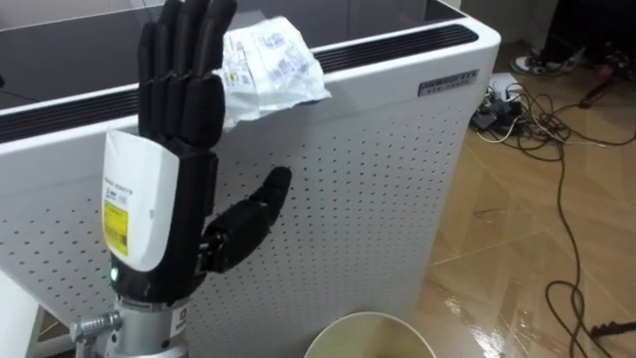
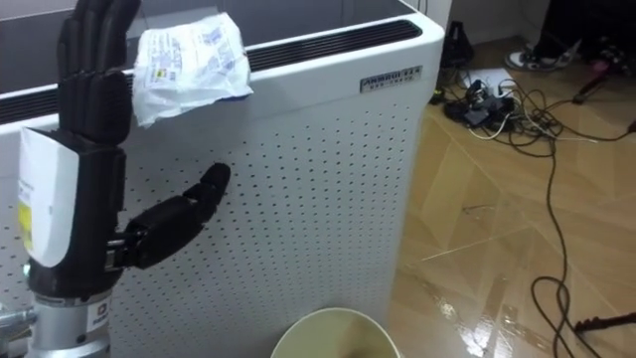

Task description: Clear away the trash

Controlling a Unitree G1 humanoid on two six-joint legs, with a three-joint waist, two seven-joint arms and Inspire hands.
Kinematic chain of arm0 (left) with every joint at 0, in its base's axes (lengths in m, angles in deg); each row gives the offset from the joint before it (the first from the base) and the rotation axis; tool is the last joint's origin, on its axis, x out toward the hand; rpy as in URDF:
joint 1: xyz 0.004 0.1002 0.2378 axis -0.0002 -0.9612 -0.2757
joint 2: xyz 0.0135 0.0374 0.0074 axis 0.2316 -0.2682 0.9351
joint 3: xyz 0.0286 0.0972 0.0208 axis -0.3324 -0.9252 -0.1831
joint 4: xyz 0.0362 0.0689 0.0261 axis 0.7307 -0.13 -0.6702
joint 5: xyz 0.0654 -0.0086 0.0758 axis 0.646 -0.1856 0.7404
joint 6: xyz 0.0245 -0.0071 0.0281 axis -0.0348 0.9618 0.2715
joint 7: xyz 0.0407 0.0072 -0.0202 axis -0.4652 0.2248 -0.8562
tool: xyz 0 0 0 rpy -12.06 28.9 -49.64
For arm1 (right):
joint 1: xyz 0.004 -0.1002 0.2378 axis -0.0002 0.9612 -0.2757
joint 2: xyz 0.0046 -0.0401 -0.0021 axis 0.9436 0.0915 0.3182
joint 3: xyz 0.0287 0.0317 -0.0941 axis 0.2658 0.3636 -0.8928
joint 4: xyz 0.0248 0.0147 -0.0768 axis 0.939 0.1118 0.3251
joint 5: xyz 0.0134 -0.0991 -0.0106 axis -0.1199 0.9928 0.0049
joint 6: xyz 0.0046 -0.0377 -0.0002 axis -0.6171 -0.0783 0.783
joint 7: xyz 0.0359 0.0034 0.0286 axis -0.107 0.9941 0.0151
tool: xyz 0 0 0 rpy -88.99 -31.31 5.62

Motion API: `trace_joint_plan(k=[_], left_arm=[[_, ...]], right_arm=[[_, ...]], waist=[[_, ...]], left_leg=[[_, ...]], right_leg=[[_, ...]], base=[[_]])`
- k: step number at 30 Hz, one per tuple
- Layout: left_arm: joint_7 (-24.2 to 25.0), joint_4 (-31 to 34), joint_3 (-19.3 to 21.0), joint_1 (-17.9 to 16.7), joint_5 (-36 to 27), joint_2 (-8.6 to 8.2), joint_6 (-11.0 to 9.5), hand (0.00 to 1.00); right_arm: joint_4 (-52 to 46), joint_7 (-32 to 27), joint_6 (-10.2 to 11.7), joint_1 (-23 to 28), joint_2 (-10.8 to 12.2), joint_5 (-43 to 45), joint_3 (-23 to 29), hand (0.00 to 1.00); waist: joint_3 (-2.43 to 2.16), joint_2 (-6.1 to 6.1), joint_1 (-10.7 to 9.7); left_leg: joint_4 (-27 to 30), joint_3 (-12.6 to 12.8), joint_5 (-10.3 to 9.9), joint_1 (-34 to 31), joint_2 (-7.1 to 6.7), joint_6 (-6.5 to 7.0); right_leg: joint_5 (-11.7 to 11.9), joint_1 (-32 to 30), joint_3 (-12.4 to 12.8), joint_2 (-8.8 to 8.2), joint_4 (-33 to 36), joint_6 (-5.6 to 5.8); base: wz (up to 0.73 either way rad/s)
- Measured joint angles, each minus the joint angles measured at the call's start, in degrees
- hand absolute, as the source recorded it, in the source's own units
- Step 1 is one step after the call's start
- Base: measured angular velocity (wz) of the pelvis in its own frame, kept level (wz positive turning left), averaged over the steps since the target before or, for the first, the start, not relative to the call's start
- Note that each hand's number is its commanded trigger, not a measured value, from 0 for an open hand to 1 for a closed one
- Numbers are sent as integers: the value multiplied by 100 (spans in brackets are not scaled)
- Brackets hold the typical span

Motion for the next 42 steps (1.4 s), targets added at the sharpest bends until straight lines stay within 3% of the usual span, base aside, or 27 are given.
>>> trace_joint_plan(k=[2, 6, 12, 23, 38, 40, 42], left_arm=[[26, 1, 0, 9, 88, 11, 8, 100], [124, 1, -2, 82, 248, 107, 12, 100], [154, 0, -2, 94, 245, 124, 10, 100], [208, 2, 362, 464, 243, 60, 23, 100], [248, 6, 318, 448, 207, -35, 131, 100], [280, 13, 294, 448, 44, -61, 111, 100], [459, 126, 223, 456, -569, -117, 93, 100]], right_arm=[[-2, 25, 0, -1, -4, -1, 34, 100], [-1, 31, 0, 8, -32, 0, 34, 100], [0, 37, 0, 15, -41, 9, 34, 100], [2, 169, -8, 17, -28, 222, 126, 100], [-7, 166, -90, 12, 4, 323, 175, 100], [-12, 164, -90, 13, 3, 323, 158, 100], [-11, 165, -90, 12, 3, 269, 90, 100]], waist=[[-6, 15, -2], [0, 95, -23], [-10, 206, -56], [-25, 144, -108], [-37, 102, -88], [-46, 93, -88], [-65, 60, -74]], left_leg=[[0, -1, 0, 3, 1, 0], [-29, 4, 0, 78, -1, 0], [-112, 14, 20, 125, 9, -26], [-183, 56, 28, 182, 17, -37], [-180, 67, 29, 207, 17, -37], [-180, 66, 29, 200, 15, -37], [-182, 59, 29, 194, 15, -37]], right_leg=[[1, 3, -2, 1, -1, -1], [1, 67, 2, 0, -14, -2], [1, 69, 6, 8, -14, -2], [1, 78, 8, 8, -17, -2], [1, 95, 3, 5, -10, -2], [1, 92, 0, 6, -15, -2], [1, 82, 2, 6, -14, -2]], base=[[0], [0], [-1], [0], [0], [0], [0]])
